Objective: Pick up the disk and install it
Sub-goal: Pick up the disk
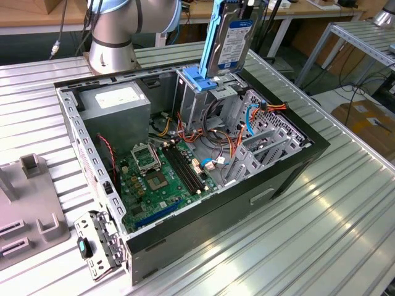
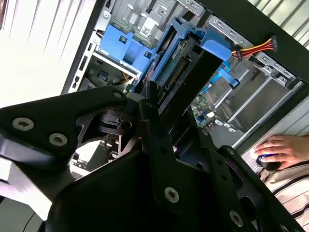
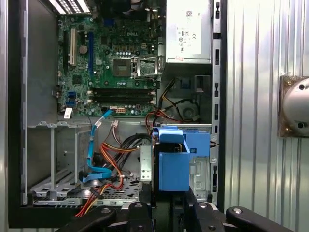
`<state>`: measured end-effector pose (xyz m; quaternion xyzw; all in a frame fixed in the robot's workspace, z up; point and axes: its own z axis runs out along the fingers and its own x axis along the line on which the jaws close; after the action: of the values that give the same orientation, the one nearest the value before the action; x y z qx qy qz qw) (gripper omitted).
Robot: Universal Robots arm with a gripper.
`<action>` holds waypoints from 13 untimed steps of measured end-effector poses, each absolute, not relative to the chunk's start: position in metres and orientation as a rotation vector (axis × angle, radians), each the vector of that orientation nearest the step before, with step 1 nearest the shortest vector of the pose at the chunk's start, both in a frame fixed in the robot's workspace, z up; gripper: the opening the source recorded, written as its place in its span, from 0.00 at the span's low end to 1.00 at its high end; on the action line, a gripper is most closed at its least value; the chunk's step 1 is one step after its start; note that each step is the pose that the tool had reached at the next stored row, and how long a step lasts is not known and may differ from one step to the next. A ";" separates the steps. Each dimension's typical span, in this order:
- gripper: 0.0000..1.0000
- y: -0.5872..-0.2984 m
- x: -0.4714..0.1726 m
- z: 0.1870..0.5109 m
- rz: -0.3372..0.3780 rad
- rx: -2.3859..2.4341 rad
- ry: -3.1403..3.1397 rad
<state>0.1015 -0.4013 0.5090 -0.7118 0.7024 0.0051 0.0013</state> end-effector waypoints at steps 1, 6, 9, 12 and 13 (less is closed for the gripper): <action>0.35 -0.404 0.101 0.509 0.016 -2.234 2.205; 0.35 -0.423 0.101 0.509 0.016 -2.234 2.205; 0.35 -0.432 0.101 0.509 0.016 -2.234 2.205; 0.35 -0.440 0.101 0.509 0.016 -2.234 2.205; 0.35 -0.443 0.101 0.509 0.016 -2.234 2.205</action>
<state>0.1014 -0.4435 0.5088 -0.7117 0.7024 0.0052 0.0014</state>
